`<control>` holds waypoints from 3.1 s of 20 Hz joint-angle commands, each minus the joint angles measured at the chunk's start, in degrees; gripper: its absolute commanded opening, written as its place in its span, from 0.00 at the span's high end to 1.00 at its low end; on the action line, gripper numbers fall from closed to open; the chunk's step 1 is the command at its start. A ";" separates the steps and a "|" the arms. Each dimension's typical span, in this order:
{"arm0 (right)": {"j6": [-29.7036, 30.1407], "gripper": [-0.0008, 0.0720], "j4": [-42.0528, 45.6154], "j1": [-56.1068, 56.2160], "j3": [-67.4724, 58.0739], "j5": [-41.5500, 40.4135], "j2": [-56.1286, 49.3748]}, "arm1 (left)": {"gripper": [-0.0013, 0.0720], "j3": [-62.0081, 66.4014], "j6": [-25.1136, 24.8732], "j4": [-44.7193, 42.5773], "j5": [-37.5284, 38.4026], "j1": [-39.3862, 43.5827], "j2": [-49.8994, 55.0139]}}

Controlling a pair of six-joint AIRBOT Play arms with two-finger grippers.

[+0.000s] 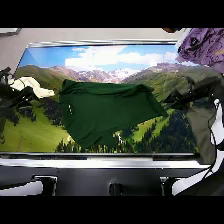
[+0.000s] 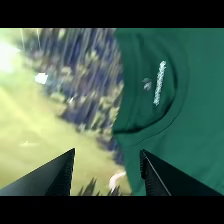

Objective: Fold the clothes and pants, and hang the long-sleeved shirts on hangers.

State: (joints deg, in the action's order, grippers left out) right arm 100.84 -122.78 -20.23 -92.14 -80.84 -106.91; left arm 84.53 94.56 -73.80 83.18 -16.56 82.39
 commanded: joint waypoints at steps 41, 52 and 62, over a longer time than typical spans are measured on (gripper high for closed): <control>-2.69 0.95 -4.44 -0.15 1.92 -11.02 2.75 | 0.33 -55.21 -7.19 29.29 -23.39 12.48 -16.35; -2.64 0.96 -4.24 0.20 1.92 -11.78 4.22 | 0.93 -54.34 -9.18 33.77 -31.87 15.85 -10.95; -10.93 0.96 -6.69 11.13 -11.19 13.92 23.34 | 0.96 2.51 -4.96 13.27 -22.95 9.46 -12.70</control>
State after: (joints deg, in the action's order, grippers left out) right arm 94.70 -129.36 -10.50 -97.38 -75.05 -89.52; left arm 68.07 86.65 -50.61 55.81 -5.17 69.84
